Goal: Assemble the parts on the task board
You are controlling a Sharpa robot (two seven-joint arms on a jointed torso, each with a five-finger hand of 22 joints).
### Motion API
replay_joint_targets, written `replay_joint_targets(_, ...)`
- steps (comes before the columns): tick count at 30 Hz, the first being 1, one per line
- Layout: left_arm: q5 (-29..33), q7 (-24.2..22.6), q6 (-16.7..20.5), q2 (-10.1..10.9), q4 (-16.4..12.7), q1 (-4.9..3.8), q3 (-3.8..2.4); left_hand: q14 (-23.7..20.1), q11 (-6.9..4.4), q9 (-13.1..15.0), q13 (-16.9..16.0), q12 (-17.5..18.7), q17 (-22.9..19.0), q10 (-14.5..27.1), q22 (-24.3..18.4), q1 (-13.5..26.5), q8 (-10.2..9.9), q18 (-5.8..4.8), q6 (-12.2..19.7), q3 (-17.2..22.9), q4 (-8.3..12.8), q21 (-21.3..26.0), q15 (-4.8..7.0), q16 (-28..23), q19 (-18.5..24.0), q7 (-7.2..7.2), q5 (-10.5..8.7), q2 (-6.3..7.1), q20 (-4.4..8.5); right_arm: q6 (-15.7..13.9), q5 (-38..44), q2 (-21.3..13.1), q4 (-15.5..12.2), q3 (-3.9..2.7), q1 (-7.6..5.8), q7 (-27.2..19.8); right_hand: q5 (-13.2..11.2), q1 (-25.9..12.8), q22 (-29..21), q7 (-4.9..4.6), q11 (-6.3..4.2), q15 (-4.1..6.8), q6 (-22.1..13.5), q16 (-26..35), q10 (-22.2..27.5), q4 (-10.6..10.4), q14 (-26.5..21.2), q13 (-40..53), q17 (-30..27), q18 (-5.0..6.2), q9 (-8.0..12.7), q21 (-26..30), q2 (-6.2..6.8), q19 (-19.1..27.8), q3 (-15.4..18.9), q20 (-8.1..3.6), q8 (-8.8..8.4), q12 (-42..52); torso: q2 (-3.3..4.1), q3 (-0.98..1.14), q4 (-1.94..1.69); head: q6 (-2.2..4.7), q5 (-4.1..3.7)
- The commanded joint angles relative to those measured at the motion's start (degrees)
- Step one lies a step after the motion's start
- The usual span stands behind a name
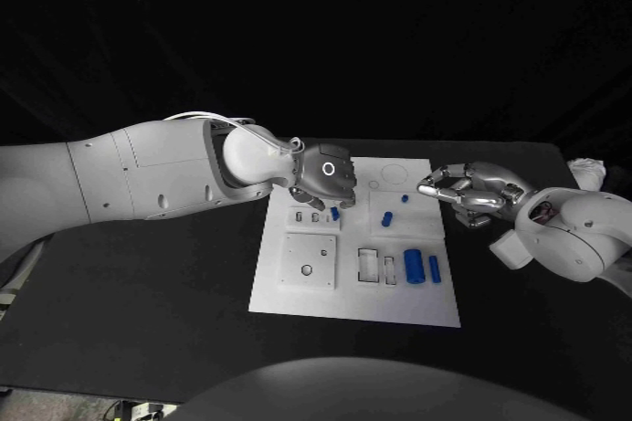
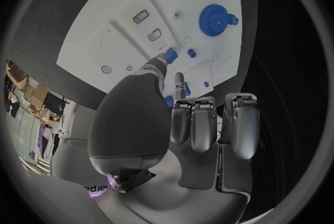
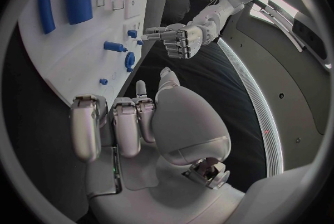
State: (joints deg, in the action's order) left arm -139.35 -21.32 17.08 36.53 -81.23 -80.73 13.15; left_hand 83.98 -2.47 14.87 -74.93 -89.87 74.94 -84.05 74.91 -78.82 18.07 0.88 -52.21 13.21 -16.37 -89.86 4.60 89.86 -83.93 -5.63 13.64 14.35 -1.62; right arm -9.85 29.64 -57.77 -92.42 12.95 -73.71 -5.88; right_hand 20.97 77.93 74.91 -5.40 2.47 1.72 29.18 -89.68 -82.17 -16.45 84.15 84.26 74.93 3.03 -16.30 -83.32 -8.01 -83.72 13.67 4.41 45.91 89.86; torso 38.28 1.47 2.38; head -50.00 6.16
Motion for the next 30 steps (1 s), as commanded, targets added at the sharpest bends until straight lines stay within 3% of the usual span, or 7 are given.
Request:
replay_joint_targets(1,-0.5,0.3,0.5,-0.3,0.4,0.25,-0.03,6.0,0.28,-0.2,-15.1,-0.1,15.1,-6.0,15.1,-0.4,-0.6,-0.88,-0.4,0.4,0.0,-0.1,-0.29,0.1,-6.1,0.00,0.38,-0.51,-0.50,1.2,0.2,0.0,0.0,0.01,0.15,0.0,0.4,0.4,12.3,-0.38,-1.34,-0.01,0.2,-0.3,-7.8,-0.1,5.9,5.7,15.1,-0.92,0.1,0.2,-0.36,0.1,0.3,0.36,0.34,0.1,0.01,0.04,0.02,0.00,-0.05)
replay_joint_targets(13,0.3,1.9,1.0,-0.6,2.0,0.85,-0.01,6.0,0.37,-0.6,-15.1,-0.1,15.1,-6.0,15.1,-0.8,-2.0,-0.88,-0.5,1.0,0.1,-0.1,-0.41,0.1,-6.1,0.50,0.54,-0.72,-0.59,1.0,0.2,-0.2,-0.1,0.01,0.36,-0.2,1.0,0.5,12.3,-0.41,-1.31,-0.04,0.2,-0.3,-7.8,-0.1,5.9,5.7,15.1,-0.93,0.2,0.2,-0.47,0.1,0.4,0.39,0.37,0.1,-0.01,0.03,0.02,0.00,-0.23)
replay_joint_targets(19,2.0,3.2,5.1,1.2,0.7,0.88,-0.01,6.0,0.51,-0.9,-15.1,-0.1,15.1,-6.0,15.1,1.2,-3.3,-0.88,-0.3,0.5,-0.2,-0.1,-0.56,0.1,-6.1,0.45,-2.86,-0.71,-0.72,0.9,0.2,-0.4,-0.1,0.01,0.42,-0.3,1.1,0.5,12.3,-0.42,-1.31,-0.05,0.2,-0.3,-7.8,-0.1,5.9,5.7,15.1,-0.92,0.2,0.2,-0.47,0.1,0.4,0.39,0.37,0.1,-0.02,0.04,-0.02,0.00,-0.23)
replay_joint_targets(21,3.4,4.3,6.8,2.4,-0.2,0.88,-0.02,6.0,0.56,-0.8,-15.1,-0.1,15.1,-6.0,15.1,3.4,-3.5,-0.88,-0.2,0.4,-0.3,-0.1,-0.59,0.1,-6.1,0.38,-4.65,-1.06,-0.77,0.9,0.2,-0.5,0.0,0.01,0.47,-0.4,1.2,0.4,12.3,-0.45,-1.29,-0.05,0.2,-0.3,-7.8,-0.1,5.9,5.7,15.1,-0.92,0.2,0.2,-0.49,0.1,0.5,0.40,0.38,0.1,-0.03,-0.02,-0.03,0.00,-0.39)
replay_joint_targets(23,6.3,5.8,8.2,3.9,-1.3,0.86,-0.03,6.0,0.61,-0.6,-15.1,-0.1,15.1,-6.0,15.1,6.8,-3.3,-0.88,-0.6,1.0,-0.5,-0.1,-0.60,0.1,-6.1,0.65,-4.74,-2.00,-0.81,0.9,0.1,-0.6,0.0,0.01,0.54,-0.4,1.3,0.2,12.3,-0.51,-1.26,-0.07,0.3,-0.3,-7.8,-0.2,5.9,5.7,15.1,-0.92,0.3,0.2,-0.62,0.1,0.5,0.41,0.40,0.1,-0.05,-0.03,-0.02,0.00,-0.55)
replay_joint_targets(27,13.9,9.6,8.3,6.2,-3.5,0.77,-0.06,6.0,0.54,0.4,-15.1,-0.1,15.1,-6.0,15.1,12.8,-1.5,-0.88,-3.5,3.7,-0.5,-0.1,-0.51,0.1,-6.1,2.79,-3.27,-4.38,-0.80,0.9,0.1,-0.8,0.0,0.01,0.63,-0.2,1.7,-0.7,12.3,-0.64,-1.13,-0.17,0.6,-0.3,-7.8,-0.3,5.9,5.7,15.1,-0.91,0.4,0.2,-1.35,0.2,0.9,0.50,0.42,0.1,-0.10,0.05,-0.11,0.00,-0.71)
replay_joint_targets(30,24.5,15.4,4.5,7.6,-5.6,0.69,-0.07,6.0,0.10,4.4,-15.1,-0.1,15.1,-6.0,15.1,16.7,4.4,-0.88,-10.2,5.8,-0.3,-0.1,-0.25,0.1,-6.1,5.87,-2.17,-4.54,-0.65,0.9,0.1,-1.0,0.0,0.01,0.67,-0.1,2.3,-1.3,12.3,-0.68,-1.08,-0.23,0.8,-0.3,-7.8,-0.3,5.9,5.7,15.1,-0.90,0.6,0.2,-1.96,0.2,1.1,0.55,0.44,0.1,-0.08,0.09,-0.13,0.00,-0.54)
